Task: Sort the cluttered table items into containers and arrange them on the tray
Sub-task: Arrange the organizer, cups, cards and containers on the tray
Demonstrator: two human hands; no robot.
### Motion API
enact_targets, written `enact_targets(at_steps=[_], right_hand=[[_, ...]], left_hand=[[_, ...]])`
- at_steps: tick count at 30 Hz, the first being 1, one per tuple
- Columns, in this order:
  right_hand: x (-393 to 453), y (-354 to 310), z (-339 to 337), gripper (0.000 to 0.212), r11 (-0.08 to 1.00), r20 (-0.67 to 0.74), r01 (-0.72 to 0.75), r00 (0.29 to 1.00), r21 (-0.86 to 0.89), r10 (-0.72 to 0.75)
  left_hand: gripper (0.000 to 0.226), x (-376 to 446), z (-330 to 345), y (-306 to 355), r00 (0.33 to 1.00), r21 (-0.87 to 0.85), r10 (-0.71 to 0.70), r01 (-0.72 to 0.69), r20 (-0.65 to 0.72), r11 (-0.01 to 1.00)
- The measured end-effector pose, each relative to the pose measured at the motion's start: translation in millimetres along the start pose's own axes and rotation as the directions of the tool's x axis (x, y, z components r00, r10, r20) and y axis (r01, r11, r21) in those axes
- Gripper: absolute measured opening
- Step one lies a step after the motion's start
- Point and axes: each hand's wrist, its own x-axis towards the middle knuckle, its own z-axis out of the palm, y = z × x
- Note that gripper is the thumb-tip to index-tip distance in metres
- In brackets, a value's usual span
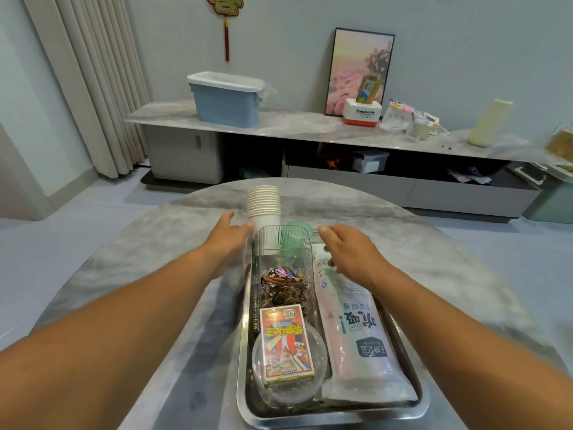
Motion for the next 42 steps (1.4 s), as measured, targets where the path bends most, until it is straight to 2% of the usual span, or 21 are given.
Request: enact_targets(at_steps=[2,3,6,9,12,16,20,25,28,34,39,42], right_hand=[[15,5,1,0.038,1.0,0.025,0.025,0.999,0.014,-0.026],[23,5,2,0.042,0.999,0.046,0.049,0.998,-0.008,-0.048],[44,1,7,0.075,0.987,0.197,0.136,0.974,-0.087,-0.116],[55,-4,16,0.082,0.958,0.291,0.217,0.944,-0.188,-0.157],[58,-3,20,0.079,0.925,0.247,0.263,0.949,-0.276,-0.196],[57,-1,20,0.08,0.9,0.246,0.294,0.944,-0.322,-0.22],[57,-4,16,0.079,0.938,0.243,0.237,0.954,-0.253,-0.176],[60,-10,14,0.069,0.966,0.217,0.189,0.965,-0.177,-0.149],[59,-10,15,0.074,0.972,0.217,0.173,0.967,-0.159,-0.136],[55,-7,13,0.083,0.985,0.193,0.132,0.975,-0.107,-0.11],[41,6,8,0.079,0.993,0.162,0.089,0.984,-0.073,-0.076],[28,18,5,0.069,0.997,0.079,0.042,0.996,-0.063,-0.037]], left_hand=[[0.085,13,4,10,0.999,-0.025,0.009,-0.008,0.052,1.0],[0.092,18,8,15,0.997,-0.036,0.007,-0.004,0.081,0.999],[0.107,28,18,22,0.992,-0.07,-0.01,0.019,0.128,0.997],[0.114,28,23,15,0.986,-0.104,-0.022,0.039,0.163,0.994],[0.096,26,18,7,0.97,-0.131,0.047,-0.016,0.237,0.991],[0.096,23,2,1,0.949,-0.027,0.094,-0.09,0.302,0.996],[0.092,20,-5,0,0.931,0.017,0.127,-0.142,0.343,0.99],[0.087,19,-4,-1,0.937,0.066,0.174,-0.203,0.302,0.977],[0.092,18,-3,-1,0.935,0.09,0.197,-0.232,0.295,0.969],[0.1,14,-4,4,0.931,0.12,0.192,-0.239,0.311,0.964],[0.105,8,-7,6,0.934,0.105,0.156,-0.198,0.32,0.974],[0.107,-5,-13,2,0.949,0.124,0.105,-0.147,0.298,0.981]])
